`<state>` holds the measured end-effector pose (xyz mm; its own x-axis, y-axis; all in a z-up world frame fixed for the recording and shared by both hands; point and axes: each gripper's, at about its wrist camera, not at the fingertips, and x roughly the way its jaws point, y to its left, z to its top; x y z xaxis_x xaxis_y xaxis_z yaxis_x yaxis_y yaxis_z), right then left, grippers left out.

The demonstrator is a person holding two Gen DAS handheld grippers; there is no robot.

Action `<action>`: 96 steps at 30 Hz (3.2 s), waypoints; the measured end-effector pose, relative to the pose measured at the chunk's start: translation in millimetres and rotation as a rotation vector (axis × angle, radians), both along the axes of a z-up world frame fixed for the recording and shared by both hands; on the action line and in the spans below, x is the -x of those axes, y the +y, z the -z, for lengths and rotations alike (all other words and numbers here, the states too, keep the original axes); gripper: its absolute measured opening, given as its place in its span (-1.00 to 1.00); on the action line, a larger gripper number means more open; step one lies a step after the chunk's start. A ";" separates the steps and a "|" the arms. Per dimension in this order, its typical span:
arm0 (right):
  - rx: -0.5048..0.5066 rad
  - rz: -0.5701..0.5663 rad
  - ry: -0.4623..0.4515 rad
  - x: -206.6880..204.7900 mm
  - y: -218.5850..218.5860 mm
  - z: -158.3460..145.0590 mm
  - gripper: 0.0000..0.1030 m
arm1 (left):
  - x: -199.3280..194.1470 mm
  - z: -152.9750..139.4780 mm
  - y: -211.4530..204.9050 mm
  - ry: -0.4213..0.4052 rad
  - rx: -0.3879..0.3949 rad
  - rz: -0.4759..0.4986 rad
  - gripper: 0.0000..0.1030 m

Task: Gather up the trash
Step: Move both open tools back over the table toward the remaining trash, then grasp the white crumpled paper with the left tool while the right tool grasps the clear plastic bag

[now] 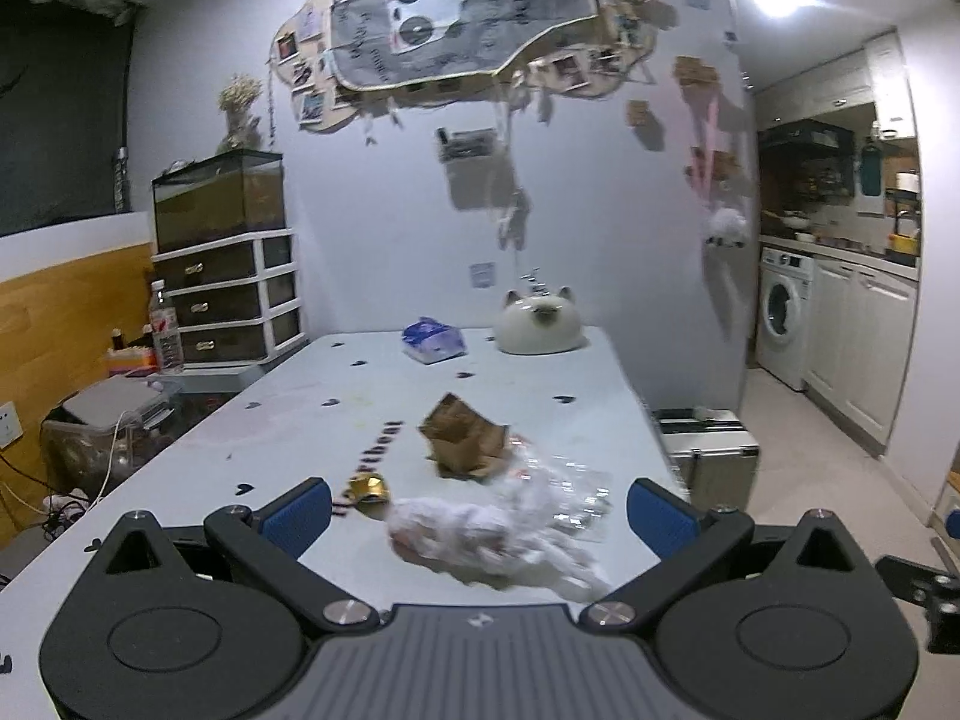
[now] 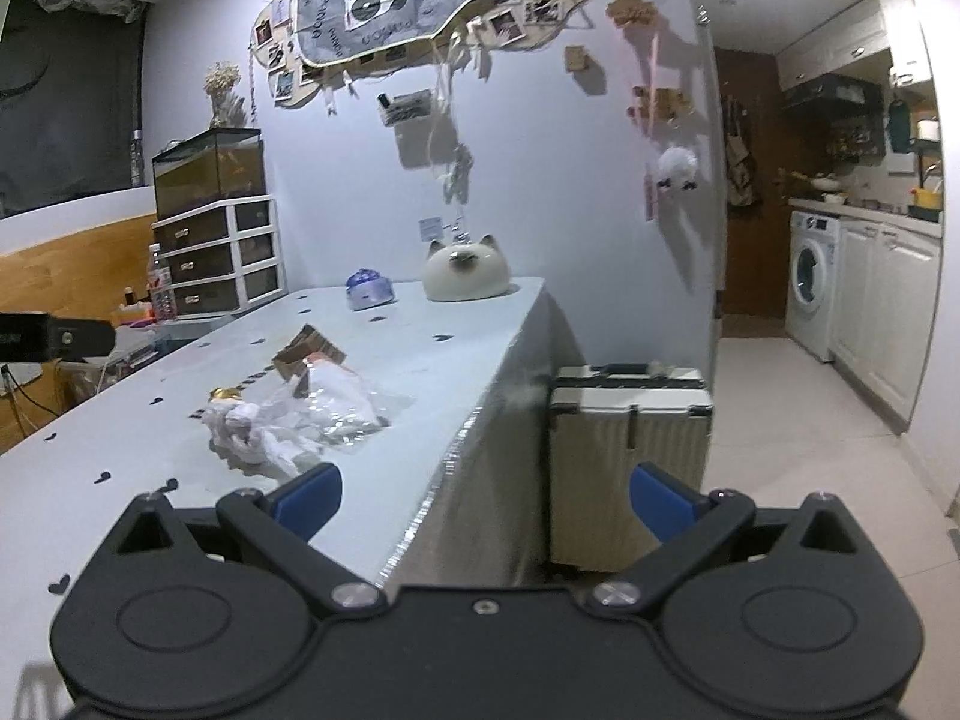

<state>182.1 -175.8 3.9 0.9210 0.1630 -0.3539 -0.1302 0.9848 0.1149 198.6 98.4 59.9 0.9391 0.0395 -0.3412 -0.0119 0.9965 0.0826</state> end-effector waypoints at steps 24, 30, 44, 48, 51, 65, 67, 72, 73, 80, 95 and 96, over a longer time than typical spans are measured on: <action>-0.018 -0.099 0.044 -175.1 85.1 -4.0 0.75 | -173.9 68.8 42.8 0.121 0.157 -0.212 1.00; -0.014 -0.082 0.086 -217.5 109.5 0.3 0.75 | -192.7 87.8 39.2 0.178 0.090 -0.216 1.00; 0.032 -0.036 0.228 -288.6 185.2 1.6 0.83 | -189.5 101.4 81.0 0.289 0.325 -0.211 0.98; 0.100 -0.029 0.294 -299.8 200.9 11.4 0.74 | -189.1 102.4 83.6 0.307 0.367 -0.210 0.97; 0.115 -0.067 0.318 -290.2 195.8 13.5 0.51 | -189.0 101.9 86.0 0.325 0.396 -0.218 0.91; 0.151 -0.178 0.304 -205.6 126.6 12.0 -0.43 | -174.8 96.1 68.9 0.330 0.442 -0.101 0.17; 0.173 -0.196 0.275 -190.5 121.2 10.9 -0.47 | -171.1 95.9 65.2 0.334 0.428 -0.085 0.16; 0.240 -0.220 0.167 -146.3 113.4 6.5 -0.85 | -145.4 98.8 64.5 0.325 0.402 -0.046 0.16; 0.254 -0.227 0.155 -140.2 114.2 6.9 -0.86 | -139.0 98.6 66.7 0.330 0.409 -0.040 0.16; 0.271 -0.259 0.080 -96.7 125.1 25.9 -0.88 | -100.4 101.2 70.9 0.348 0.448 -0.012 0.16; 0.328 -0.358 0.004 -26.4 148.0 33.6 -0.93 | -76.0 105.3 54.6 0.370 0.421 -0.063 0.14; 0.330 -0.347 0.006 -26.5 146.5 34.3 -0.92 | -74.7 105.4 52.3 0.371 0.408 -0.057 0.10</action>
